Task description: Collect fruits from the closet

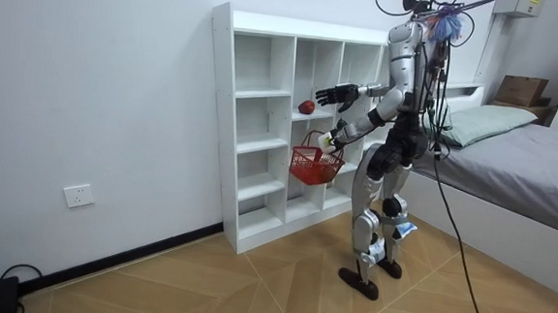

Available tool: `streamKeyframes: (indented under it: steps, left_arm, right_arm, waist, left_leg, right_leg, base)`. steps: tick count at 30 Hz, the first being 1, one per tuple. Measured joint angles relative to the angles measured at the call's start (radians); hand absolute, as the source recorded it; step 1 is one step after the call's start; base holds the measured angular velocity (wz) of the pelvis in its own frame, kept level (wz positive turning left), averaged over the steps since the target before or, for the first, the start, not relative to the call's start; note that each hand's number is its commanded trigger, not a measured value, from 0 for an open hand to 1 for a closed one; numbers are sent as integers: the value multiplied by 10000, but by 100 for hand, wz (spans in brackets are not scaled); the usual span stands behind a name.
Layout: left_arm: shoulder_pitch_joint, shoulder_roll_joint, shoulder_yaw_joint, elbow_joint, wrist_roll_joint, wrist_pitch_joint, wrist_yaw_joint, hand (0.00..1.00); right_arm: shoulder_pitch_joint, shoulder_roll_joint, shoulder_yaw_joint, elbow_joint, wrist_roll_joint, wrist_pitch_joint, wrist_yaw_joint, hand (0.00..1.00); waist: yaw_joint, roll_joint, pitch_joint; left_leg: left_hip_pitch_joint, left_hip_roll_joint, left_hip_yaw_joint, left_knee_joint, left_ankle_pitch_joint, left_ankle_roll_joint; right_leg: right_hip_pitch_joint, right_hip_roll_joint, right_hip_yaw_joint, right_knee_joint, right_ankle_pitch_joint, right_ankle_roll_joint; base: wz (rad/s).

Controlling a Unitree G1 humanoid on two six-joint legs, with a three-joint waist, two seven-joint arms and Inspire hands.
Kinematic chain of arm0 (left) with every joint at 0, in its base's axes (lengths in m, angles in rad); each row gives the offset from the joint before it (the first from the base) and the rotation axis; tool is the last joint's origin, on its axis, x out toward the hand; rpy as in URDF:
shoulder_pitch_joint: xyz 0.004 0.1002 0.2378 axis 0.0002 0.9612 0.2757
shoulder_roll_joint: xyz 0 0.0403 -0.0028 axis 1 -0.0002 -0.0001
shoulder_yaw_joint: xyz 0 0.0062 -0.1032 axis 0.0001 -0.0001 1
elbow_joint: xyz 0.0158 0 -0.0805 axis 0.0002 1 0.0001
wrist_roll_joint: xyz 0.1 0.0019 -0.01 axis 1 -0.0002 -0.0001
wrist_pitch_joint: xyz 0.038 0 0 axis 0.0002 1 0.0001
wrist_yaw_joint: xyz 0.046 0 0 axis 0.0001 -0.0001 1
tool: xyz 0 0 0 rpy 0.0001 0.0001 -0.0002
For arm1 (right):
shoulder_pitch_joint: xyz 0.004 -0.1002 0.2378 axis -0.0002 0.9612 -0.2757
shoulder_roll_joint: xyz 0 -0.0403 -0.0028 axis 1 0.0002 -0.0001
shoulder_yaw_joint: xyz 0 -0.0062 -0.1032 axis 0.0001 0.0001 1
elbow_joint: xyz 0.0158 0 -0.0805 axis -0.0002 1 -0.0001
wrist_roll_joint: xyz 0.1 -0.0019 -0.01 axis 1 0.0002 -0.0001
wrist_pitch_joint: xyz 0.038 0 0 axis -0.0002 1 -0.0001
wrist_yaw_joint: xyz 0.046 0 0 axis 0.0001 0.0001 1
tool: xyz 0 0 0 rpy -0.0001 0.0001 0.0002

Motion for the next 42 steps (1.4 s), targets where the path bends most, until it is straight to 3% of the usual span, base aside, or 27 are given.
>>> streamKeyframes:
  steps: [3,8,22,30,42]
  left_arm:
    - [-5,-68,5,66,136,-1,-2,100]
    - [-6,-159,38,674,176,-1,-32,100]
    - [4,-224,107,1142,887,79,-92,100]
    - [-9,-282,113,1141,899,80,-92,100]
    - [-58,-289,57,1142,818,122,-113,100]
  right_arm:
    - [-32,6,-115,0,-1,-67,-154,0]
    - [-141,25,-575,0,-27,-523,-737,0]
    - [-1018,193,-653,965,-79,-954,-1796,0]
    - [-1605,199,-653,1862,-79,-1069,-2256,0]
    - [-2318,354,-594,3014,-128,-1051,-2921,0]
  waist:
    - [-26,27,-6]
    - [-7,137,-66]
    - [36,116,-55]
    - [261,108,-50]
    - [286,71,-16]
  left_leg:
    - [-87,-6,-94,55,1,-6]
    - [-64,-56,-100,37,14,12]
    - [-183,-63,-130,163,17,16]
    - [-442,-52,-145,235,31,34]
    - [-743,-73,-274,258,69,75]
  right_leg:
    - [-20,-46,-48,7,-14,-19]
    - [7,-94,-58,25,-44,14]
    - [-17,-108,-143,30,-57,30]
    - [-186,-144,-293,35,-56,38]
    - [-358,-237,-563,50,-83,77]
  base:
    - [11]
    - [0]
    - [2]
    - [5]
    - [7]
